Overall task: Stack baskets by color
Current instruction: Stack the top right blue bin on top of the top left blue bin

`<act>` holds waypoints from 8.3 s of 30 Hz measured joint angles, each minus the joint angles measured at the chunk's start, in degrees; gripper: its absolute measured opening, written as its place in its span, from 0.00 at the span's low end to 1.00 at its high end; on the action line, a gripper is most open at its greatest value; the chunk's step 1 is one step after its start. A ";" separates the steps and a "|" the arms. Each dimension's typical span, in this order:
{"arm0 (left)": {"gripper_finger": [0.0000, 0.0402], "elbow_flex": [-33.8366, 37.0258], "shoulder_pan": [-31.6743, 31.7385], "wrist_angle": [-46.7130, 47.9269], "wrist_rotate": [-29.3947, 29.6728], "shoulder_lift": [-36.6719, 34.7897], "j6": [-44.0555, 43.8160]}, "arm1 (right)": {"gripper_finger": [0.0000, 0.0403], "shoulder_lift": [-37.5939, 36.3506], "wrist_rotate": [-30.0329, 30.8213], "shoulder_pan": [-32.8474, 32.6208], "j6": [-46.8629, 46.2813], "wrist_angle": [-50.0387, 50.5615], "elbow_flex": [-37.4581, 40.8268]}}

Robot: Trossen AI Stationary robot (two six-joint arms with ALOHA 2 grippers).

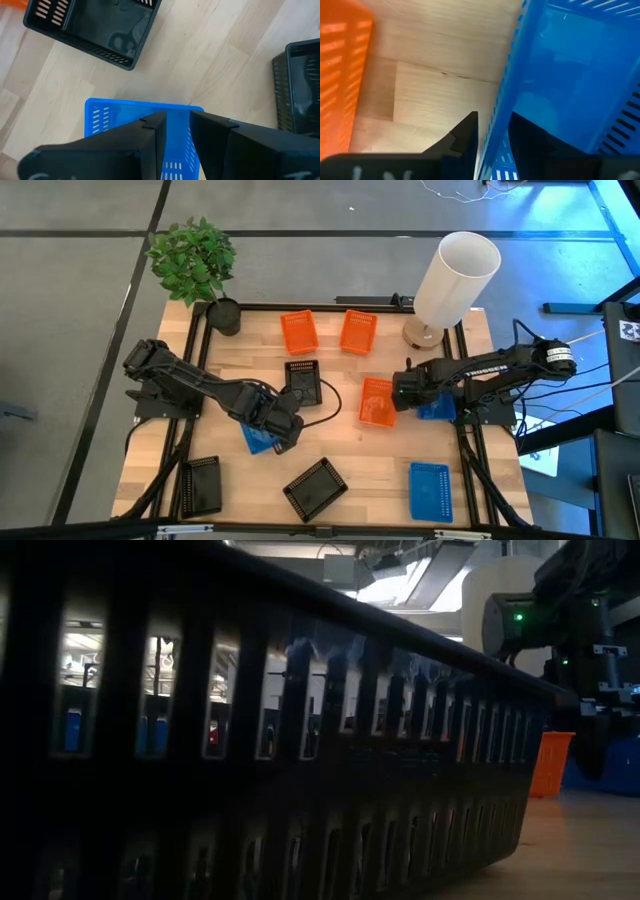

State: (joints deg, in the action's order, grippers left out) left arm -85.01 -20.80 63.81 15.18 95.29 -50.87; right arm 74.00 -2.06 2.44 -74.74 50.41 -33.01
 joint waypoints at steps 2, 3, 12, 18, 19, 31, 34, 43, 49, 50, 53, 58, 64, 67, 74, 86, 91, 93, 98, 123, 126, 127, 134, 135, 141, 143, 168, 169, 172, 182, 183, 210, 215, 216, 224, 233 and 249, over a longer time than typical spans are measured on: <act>0.19 0.00 0.00 0.01 0.03 0.00 0.00 | 0.26 0.00 -0.01 0.00 0.03 -0.69 0.52; 0.19 0.00 0.00 0.00 0.13 0.00 0.02 | 0.26 0.00 -0.01 0.00 0.07 -1.09 0.71; 0.19 0.00 0.00 0.02 0.37 0.02 0.44 | 0.03 -0.02 -3.70 0.37 0.48 -8.32 1.44; 0.19 0.00 -0.05 0.24 0.39 0.02 0.48 | 0.01 -0.02 -5.76 0.46 1.77 -9.09 1.44; 0.19 0.00 -0.14 0.38 0.39 0.02 0.48 | 0.01 -0.02 -6.17 0.46 1.87 -9.15 1.42; 0.19 0.00 -0.37 1.35 0.41 0.02 3.50 | 0.00 0.00 -7.78 0.46 7.99 6.29 -10.01; 0.19 0.00 -0.37 1.36 0.62 0.02 4.21 | 0.00 0.02 -5.27 0.46 9.33 9.98 -15.51; 0.19 0.02 -0.88 3.65 4.30 -0.22 7.19 | 0.00 0.02 2.17 -0.74 18.22 12.10 -31.49; 0.19 0.08 -1.59 4.70 8.70 -1.58 18.02 | 0.00 -0.03 2.89 -1.53 29.79 11.65 -35.96; 0.19 -0.03 -1.62 4.51 9.27 -1.85 20.95 | 0.00 -0.04 2.91 -1.62 31.88 11.46 -35.96; 0.19 0.11 -2.08 4.52 10.48 -2.84 29.24 | 0.00 0.45 2.50 -1.73 39.48 11.23 -35.96; 0.19 0.00 -1.83 2.48 11.20 -5.02 39.87 | 0.00 2.67 1.95 -3.11 55.64 9.75 -35.96; 0.19 0.00 -1.84 0.61 14.27 -7.22 49.00 | 0.00 5.33 1.98 -4.61 76.00 6.28 -35.96; 0.19 0.00 -1.62 -1.13 17.50 -7.44 54.60 | 0.00 6.43 2.11 -4.74 83.70 4.20 -35.96; 0.19 0.00 -0.28 -5.01 19.87 -7.39 62.36 | 0.00 7.44 6.04 -5.70 96.99 0.02 -36.43; 0.19 0.02 -1.24 -8.17 25.09 -13.21 52.96 | 0.00 13.86 5.94 -5.32 90.20 -1.45 -53.83; 0.19 0.00 -3.83 -6.80 26.15 -18.24 48.60 | 0.00 23.02 1.06 -5.14 85.52 -1.02 -63.57; 0.19 0.00 -4.72 -4.52 26.53 -19.75 47.59 | 0.00 26.80 0.82 -4.96 82.96 0.82 -67.85; 0.19 0.02 -7.27 3.52 29.31 -23.22 42.18 | 0.00 34.99 -1.01 -4.33 71.10 2.29 -78.73; 0.19 0.02 -16.39 26.25 28.78 -38.61 34.91 | 0.00 56.65 -0.61 -9.27 27.08 -20.95 -96.39; 0.19 0.02 -16.39 26.25 28.61 -39.47 34.95 | 0.00 59.06 -1.16 -9.81 24.21 -20.92 -96.39; 0.19 0.02 -16.39 26.23 28.61 -39.75 34.95 | 0.00 59.88 -1.67 -9.91 23.85 -20.94 -96.39; 0.19 0.02 -16.39 26.22 28.63 -40.30 36.41 | 0.00 63.98 -7.04 -10.21 21.83 -26.26 -96.37; 0.19 0.02 -16.39 26.21 28.61 -40.30 36.41 | 0.00 64.28 -7.47 -10.29 21.04 -26.01 -96.37; 0.19 0.02 -16.35 26.22 28.62 -40.30 36.44 | 0.00 64.76 -8.07 -10.58 20.65 -25.55 -96.37; 0.19 0.02 -16.35 26.21 28.63 -40.30 36.44 | 0.00 64.76 -9.43 -10.54 20.54 -25.41 -96.37; 0.19 0.01 -16.36 26.21 28.59 -40.30 36.45 | 0.10 64.70 -10.65 -9.37 21.00 -21.37 -96.35; 0.19 0.02 -16.35 26.21 28.40 -40.30 36.44 | 0.10 64.70 -10.66 -9.30 21.00 -21.39 -96.35; 0.19 0.02 -16.35 26.21 27.03 -40.30 36.44 | 0.10 64.70 -10.65 -9.11 21.01 -21.40 -96.35; 0.19 0.02 -16.35 26.21 26.47 -40.30 36.46 | 0.03 64.65 -10.06 -8.98 22.14 -21.49 -96.35; 0.19 0.02 -16.35 26.21 26.47 -40.30 36.46 | 0.02 64.65 -9.69 -8.98 22.31 -21.49 -96.35; 0.19 0.02 -16.35 26.20 26.03 -40.28 41.02 | 0.02 63.87 6.98 -11.30 22.75 -9.95 -101.99; 0.19 0.02 -16.35 26.21 26.03 -40.29 41.00 | 0.10 63.87 6.58 -11.19 24.05 -9.97 -101.99; 0.19 0.02 -16.35 26.20 25.99 -40.28 41.00 | 0.10 63.87 6.56 -11.19 24.07 -10.12 -101.99; 0.19 0.02 -16.35 26.21 25.59 -40.28 40.91 | 0.12 63.87 4.93 -11.19 24.23 -11.02 -101.99; 0.19 0.02 -16.35 26.21 25.59 -40.28 40.81 | 0.13 63.87 3.38 -11.19 27.16 -14.56 -101.96; 0.19 0.02 -16.35 26.20 22.32 -40.29 38.32 | 0.12 63.73 -5.22 -9.50 31.84 -5.64 -101.96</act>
State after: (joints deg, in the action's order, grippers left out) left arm -84.99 -37.15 90.01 37.50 55.00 -12.55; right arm 137.73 -7.28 -7.06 -42.90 44.77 -134.98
